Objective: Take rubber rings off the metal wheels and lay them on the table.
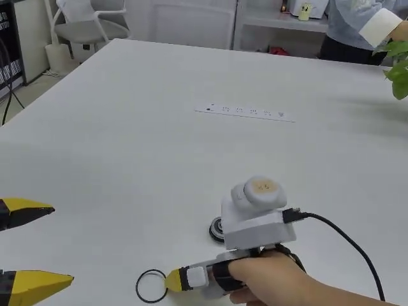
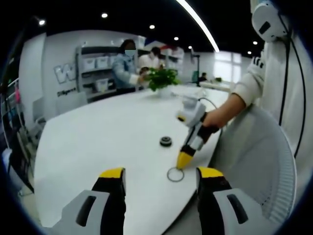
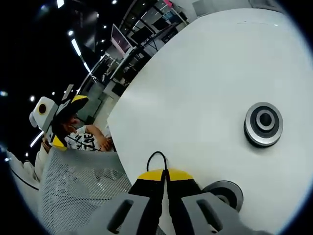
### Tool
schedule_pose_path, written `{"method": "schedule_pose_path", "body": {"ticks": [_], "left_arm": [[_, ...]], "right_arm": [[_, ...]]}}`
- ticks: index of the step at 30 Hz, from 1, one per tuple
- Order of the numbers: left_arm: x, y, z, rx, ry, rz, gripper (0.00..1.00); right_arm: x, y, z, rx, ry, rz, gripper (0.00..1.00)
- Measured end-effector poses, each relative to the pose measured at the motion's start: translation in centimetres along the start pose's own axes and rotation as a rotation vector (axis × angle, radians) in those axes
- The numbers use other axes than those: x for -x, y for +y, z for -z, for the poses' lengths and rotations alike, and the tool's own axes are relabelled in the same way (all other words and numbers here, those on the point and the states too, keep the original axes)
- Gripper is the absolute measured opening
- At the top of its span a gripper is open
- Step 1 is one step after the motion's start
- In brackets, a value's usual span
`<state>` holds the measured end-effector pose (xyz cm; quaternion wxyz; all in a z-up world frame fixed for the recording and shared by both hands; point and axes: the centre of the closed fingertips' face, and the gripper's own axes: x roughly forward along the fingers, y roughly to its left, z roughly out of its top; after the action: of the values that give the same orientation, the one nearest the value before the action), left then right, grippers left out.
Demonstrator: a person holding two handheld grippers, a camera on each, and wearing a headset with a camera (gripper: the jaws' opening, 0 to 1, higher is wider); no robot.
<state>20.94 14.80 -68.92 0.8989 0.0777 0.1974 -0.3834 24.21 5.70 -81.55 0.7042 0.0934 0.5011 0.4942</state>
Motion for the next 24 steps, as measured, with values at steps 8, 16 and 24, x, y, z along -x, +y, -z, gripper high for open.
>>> {"method": "schedule_pose_path", "body": {"ticks": [8, 16, 24], "left_arm": [[-0.1, -0.3, -0.2, 0.001, -0.004, 0.002, 0.59], [-0.1, -0.4, -0.2, 0.0, -0.002, 0.004, 0.59], [-0.2, -0.4, -0.3, -0.005, 0.002, 0.006, 0.59]], "right_arm": [[0.0, 0.2, -0.2, 0.026, -0.005, 0.0, 0.03], [0.4, 1.7, -0.7, 0.042, -0.01, -0.031, 0.12], [1.7, 2.7, -1.1, 0.038, -0.021, -0.064, 0.25]]}}
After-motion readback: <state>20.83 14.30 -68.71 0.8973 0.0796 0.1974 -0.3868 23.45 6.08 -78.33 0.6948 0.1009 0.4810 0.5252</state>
